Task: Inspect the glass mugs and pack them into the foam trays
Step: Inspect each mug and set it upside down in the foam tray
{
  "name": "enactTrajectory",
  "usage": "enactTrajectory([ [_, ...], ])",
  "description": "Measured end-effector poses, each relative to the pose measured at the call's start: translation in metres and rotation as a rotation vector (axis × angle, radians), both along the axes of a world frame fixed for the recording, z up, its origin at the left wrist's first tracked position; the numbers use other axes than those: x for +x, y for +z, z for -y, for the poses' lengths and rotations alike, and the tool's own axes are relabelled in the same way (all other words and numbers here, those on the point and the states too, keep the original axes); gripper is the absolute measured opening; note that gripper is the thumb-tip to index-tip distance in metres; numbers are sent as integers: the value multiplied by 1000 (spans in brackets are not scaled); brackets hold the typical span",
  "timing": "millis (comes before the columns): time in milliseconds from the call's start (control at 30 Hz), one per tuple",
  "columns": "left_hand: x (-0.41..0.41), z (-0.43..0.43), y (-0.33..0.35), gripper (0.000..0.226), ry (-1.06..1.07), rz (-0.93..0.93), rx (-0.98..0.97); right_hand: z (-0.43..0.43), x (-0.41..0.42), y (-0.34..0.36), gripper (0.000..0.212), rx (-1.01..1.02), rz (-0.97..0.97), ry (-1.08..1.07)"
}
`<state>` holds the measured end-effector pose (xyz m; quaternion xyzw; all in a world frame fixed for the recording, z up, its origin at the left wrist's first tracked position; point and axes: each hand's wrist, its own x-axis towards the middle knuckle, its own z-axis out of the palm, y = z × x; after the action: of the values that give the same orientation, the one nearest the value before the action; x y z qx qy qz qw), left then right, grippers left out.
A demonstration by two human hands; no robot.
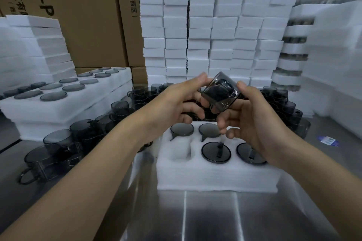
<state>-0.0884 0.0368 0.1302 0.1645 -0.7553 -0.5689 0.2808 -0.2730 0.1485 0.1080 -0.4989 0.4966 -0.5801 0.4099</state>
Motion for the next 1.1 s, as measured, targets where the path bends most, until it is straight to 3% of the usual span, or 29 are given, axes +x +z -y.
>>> enactTrajectory([
  [133, 1, -2, -7, 55, 15, -18, -111, 2, -5, -1, 90, 34, -72, 30],
  [200, 1, -2, -6, 51, 76, -28, -145, 3, -12, -1, 88, 3, -84, -19],
  [367, 23, 8, 13, 52, 205, 51, -336, 8, -53, 0, 78, -98, -1, -445],
  [500, 35, 4, 9, 65, 282, 209, -538, 12, -73, -14, 67, -37, -16, -592],
  [833, 35, -22, -5, 63, 338, 595, -728, 20, -72, -34, 48, -16, -159, -557],
  [1100, 28, -47, -12, 65, 616, 782, -830, 22, -77, -40, 35, -42, -277, -542],
])
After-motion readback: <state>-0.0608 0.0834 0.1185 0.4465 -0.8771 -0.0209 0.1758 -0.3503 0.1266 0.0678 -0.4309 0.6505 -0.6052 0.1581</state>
